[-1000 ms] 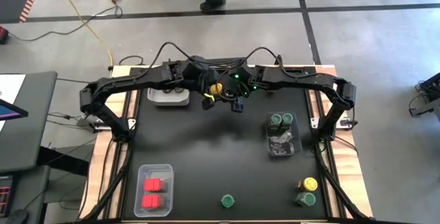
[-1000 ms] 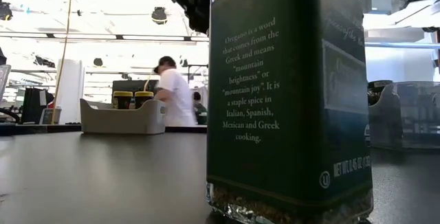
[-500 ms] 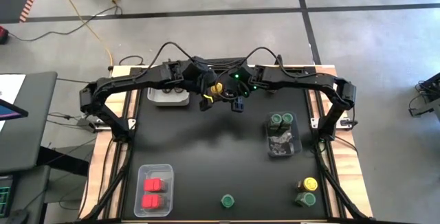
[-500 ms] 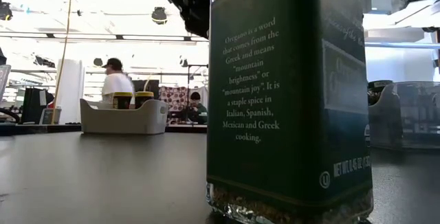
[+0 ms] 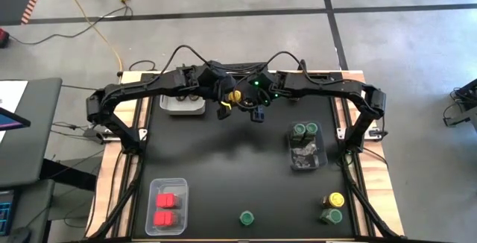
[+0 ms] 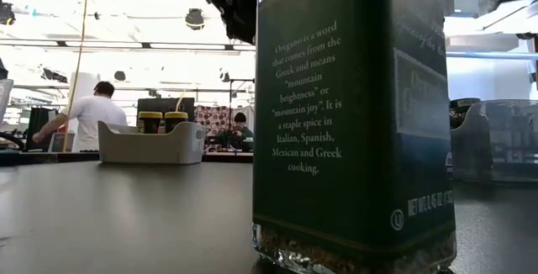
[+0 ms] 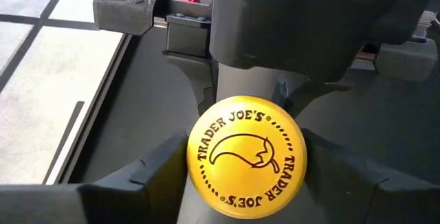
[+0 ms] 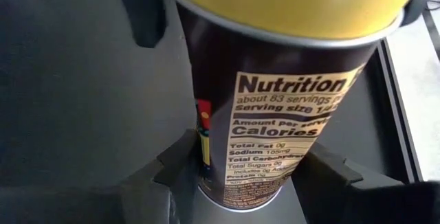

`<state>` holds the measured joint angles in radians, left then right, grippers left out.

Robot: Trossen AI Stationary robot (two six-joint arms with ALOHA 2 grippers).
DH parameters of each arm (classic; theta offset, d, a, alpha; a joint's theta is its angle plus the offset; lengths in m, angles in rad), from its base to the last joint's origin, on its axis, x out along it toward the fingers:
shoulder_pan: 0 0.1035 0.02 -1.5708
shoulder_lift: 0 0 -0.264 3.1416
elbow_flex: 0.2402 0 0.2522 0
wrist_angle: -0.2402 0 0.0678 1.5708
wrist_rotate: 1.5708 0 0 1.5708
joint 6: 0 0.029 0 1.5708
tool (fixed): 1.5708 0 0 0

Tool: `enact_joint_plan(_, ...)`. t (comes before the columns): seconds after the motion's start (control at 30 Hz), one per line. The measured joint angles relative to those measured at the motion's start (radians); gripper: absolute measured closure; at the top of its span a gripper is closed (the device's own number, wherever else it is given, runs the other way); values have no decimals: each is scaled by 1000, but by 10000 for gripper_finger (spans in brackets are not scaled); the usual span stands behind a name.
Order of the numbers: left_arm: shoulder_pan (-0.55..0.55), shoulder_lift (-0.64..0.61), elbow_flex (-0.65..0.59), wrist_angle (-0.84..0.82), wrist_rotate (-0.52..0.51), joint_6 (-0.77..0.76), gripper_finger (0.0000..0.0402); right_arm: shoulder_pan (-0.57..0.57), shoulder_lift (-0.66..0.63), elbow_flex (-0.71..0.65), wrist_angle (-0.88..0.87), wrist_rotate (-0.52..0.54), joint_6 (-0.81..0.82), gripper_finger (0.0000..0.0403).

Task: Sort spices by type
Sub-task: Put the top yellow seasoning bottle into the gray bin

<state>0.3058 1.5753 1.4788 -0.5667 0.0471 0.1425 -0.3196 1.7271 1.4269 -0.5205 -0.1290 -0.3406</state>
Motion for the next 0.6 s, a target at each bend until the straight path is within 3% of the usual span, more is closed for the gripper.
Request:
enact_joint_plan(0.13,0,0,0,-1,0,4,179,6,0,0,0,-2,1,188)
enact_joint_plan(0.4,-1,0,0,-3,0,-5,179,6,0,0,0,-2,1,188)
enact_joint_plan(0.6,0,-1,0,-3,0,-6,176,6,0,0,5,-2,28,161)
